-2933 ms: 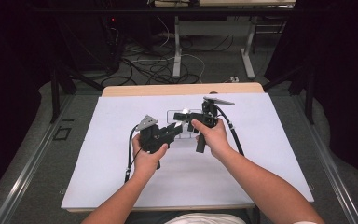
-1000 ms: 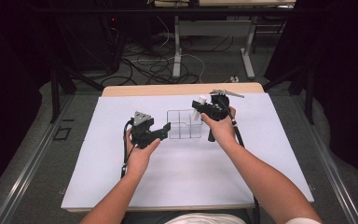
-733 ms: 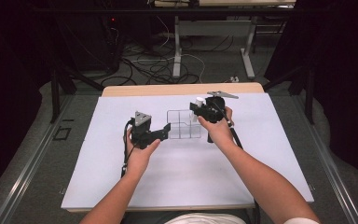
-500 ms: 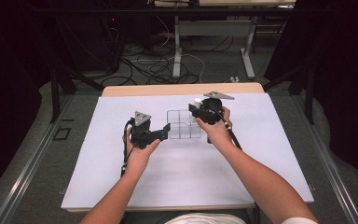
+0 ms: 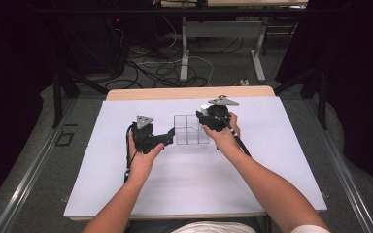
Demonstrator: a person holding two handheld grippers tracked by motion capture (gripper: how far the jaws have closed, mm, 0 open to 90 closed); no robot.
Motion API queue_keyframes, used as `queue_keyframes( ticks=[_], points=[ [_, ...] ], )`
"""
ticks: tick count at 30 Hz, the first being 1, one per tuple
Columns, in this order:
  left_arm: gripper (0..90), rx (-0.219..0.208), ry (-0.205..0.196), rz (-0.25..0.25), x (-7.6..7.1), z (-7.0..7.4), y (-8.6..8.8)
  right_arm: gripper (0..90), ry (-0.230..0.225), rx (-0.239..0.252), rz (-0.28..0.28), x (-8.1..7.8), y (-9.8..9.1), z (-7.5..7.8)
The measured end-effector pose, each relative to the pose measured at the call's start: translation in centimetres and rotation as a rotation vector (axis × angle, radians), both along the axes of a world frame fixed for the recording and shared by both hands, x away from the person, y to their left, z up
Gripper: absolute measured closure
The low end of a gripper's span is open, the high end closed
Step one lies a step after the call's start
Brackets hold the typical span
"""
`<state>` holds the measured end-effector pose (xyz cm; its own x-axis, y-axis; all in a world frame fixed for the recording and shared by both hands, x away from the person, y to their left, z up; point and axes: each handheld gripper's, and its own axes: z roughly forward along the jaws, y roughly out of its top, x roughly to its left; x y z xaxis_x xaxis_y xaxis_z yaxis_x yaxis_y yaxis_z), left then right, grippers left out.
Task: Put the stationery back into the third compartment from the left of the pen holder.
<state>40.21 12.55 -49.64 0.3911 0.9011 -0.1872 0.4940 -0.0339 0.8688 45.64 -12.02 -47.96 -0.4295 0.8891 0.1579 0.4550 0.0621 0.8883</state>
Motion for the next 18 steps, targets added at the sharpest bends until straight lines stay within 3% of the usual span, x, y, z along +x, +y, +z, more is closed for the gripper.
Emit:
queue_keyframes(
  ticks=[6, 18],
  points=[
    [0.4, 0.010, -0.006, -0.003, 0.00, -0.09, 0.16, 66.2, -0.016, -0.023, -0.002, 0.05, 0.09, -0.30],
    [0.5, 0.008, -0.011, -0.009, -0.02, -0.11, 0.12, 66.0, -0.005, -0.030, 0.006, 0.10, 0.07, -0.45]
  ],
)
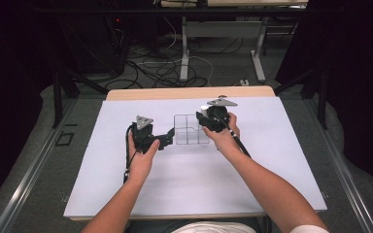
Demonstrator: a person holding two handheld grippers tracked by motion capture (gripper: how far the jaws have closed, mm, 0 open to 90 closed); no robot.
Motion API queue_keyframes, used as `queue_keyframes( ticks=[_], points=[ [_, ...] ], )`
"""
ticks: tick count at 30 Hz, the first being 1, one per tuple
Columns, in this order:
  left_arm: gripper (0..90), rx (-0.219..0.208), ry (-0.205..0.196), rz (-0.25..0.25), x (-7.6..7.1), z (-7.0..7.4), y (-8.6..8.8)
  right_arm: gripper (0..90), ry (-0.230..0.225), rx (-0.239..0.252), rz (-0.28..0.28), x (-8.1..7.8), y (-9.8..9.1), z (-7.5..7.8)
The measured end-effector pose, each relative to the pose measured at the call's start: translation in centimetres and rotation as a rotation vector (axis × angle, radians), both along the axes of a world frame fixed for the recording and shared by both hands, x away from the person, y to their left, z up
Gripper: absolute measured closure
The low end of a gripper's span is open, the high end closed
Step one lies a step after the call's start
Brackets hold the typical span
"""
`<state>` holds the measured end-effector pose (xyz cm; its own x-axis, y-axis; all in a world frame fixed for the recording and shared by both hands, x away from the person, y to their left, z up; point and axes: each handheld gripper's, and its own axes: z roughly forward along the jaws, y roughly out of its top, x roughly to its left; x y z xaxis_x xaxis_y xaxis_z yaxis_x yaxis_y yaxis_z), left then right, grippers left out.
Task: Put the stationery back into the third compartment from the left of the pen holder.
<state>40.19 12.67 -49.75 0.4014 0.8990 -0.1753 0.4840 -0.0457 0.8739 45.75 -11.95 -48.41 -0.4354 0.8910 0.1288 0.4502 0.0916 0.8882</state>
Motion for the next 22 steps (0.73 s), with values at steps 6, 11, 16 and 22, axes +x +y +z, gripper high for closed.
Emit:
queue_keyframes(
  ticks=[6, 11, 16, 22],
  points=[
    [0.4, -0.001, 0.002, 0.001, 0.0, 0.0, 0.1, 49.8, 0.000, 0.024, 0.007, 0.0, -0.1, 0.0],
    [0.5, 0.002, 0.002, 0.003, 0.0, 0.1, 0.3, 36.3, -0.020, 0.039, 0.020, -0.3, -0.4, 0.5],
    [0.5, -0.003, -0.001, 0.009, 0.1, 0.1, 0.5, 27.1, -0.032, 0.046, 0.040, -0.8, -1.0, 1.3],
    [0.5, -0.004, -0.006, 0.008, 0.1, 0.2, 0.7, 20.6, -0.020, 0.065, 0.061, -1.7, -2.3, 1.8]
  ],
)
